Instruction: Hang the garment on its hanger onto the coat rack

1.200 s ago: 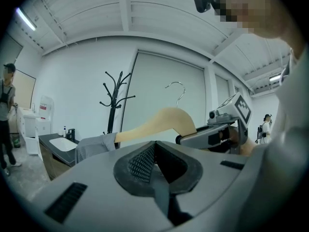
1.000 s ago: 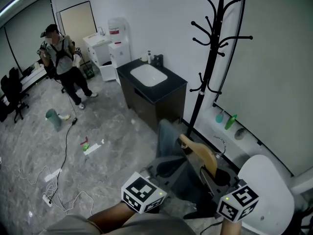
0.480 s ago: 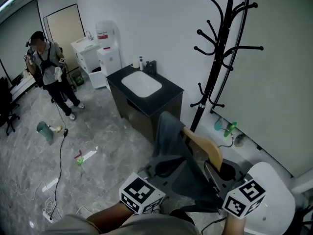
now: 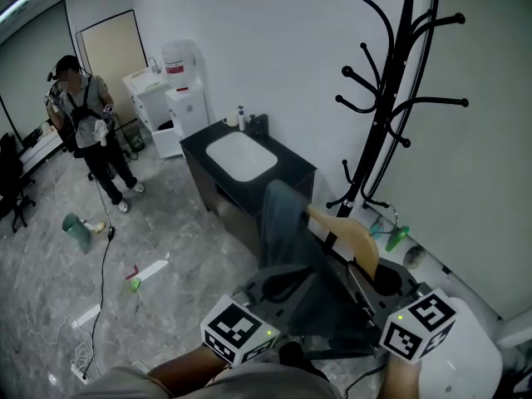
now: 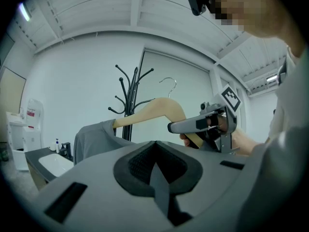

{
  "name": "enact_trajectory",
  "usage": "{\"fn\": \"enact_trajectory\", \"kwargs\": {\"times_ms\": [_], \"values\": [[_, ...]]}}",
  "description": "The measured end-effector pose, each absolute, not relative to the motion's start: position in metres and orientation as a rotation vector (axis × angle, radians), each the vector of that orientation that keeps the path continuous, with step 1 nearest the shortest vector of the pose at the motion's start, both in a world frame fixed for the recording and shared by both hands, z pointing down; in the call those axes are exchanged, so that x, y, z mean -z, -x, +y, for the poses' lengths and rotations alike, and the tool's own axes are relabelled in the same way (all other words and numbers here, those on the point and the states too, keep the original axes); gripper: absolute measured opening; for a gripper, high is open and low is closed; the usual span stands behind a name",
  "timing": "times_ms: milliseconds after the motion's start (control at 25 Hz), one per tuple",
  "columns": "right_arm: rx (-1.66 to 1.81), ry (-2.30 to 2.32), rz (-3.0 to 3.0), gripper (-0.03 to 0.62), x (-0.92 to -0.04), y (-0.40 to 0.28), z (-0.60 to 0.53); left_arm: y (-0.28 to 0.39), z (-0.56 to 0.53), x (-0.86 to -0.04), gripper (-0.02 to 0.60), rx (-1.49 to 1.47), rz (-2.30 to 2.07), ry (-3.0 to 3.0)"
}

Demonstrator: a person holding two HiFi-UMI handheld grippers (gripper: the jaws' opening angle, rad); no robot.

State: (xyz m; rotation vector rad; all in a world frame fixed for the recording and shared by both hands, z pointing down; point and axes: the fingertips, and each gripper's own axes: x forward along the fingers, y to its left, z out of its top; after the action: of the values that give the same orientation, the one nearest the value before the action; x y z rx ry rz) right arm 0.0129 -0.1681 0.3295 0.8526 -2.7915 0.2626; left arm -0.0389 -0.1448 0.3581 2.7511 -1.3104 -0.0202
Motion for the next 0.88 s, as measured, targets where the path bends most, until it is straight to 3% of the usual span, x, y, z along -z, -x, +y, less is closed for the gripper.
{"fn": "enact_trajectory", "kwargs": {"times_ms": [880], "values": [[-0.229,-0.746,-2.865,0.061,-0.262,0.023,-0.392,0.055,-0.336,-0.335,0.006,0.039,-1.501,-2.676]]}}
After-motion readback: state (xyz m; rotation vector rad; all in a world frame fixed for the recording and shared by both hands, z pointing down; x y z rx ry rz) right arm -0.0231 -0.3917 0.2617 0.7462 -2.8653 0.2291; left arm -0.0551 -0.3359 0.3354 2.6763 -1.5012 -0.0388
